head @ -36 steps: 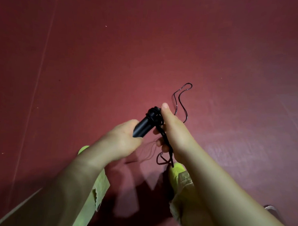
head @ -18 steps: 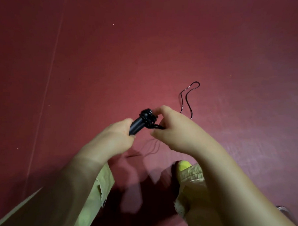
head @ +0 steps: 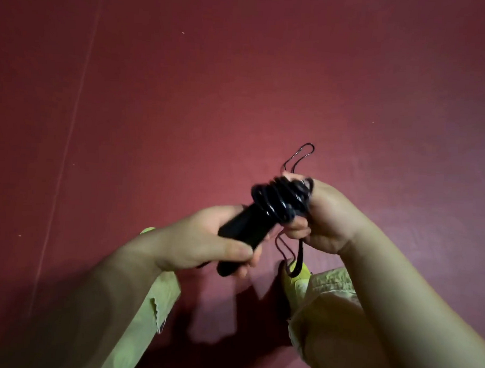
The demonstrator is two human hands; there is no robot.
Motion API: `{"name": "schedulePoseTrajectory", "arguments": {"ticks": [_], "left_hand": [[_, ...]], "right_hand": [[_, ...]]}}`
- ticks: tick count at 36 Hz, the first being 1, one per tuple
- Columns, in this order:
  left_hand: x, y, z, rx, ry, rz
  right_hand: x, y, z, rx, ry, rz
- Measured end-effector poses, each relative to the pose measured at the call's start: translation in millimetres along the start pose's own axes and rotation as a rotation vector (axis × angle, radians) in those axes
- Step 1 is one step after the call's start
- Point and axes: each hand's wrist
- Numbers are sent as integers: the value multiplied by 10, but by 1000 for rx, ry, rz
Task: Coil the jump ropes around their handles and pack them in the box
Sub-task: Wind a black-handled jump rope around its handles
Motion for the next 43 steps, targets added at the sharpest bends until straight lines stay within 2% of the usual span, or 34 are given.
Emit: {"name": "schedulePoseTrajectory", "arguments": {"ticks": [3,6,8,10,15,17,19,22,24,26,30,35,38,43], "left_hand": [[10,-25,-96,186,168,119],[0,-54,-189,376,234,88],[-48,-113,-200,451,154,-4],[-128,-173,-187,513,107,-90],[-259,-261,-202,530,-113,-250],[-310,-291,-217,533,-297,-350],[-331,-300,-197,482,-484,-470],[-305,-305,-62,216,-713,-614],[-249,-305,52,77,-776,-604],[-172,-290,129,18,-814,-544],[-46,-226,161,-19,-730,-382],[21,-120,154,17,-379,-183],[-8,-111,120,-2,-150,-16],[27,-108,-13,-21,185,284]], "right_hand": [[-14,38,1,48,3,28],[56,80,40,86,138,67],[91,104,110,164,333,121],[125,110,177,220,671,173],[125,153,249,238,1363,271],[81,186,263,264,1498,286],[43,209,264,261,1528,282],[-21,234,228,192,1476,262],[-63,256,209,125,1328,246],[-86,261,185,93,1190,215],[-134,237,83,88,843,97],[-170,155,91,-66,337,-3],[-145,19,117,-82,259,-41],[-119,-159,197,-210,94,-88]]}}
Point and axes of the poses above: each hand's wrist, its own y-axis away from the middle knuckle, its own z-axis out of the palm, x = y × z, and after that the axes turned 12 degrees about -x, right-handed
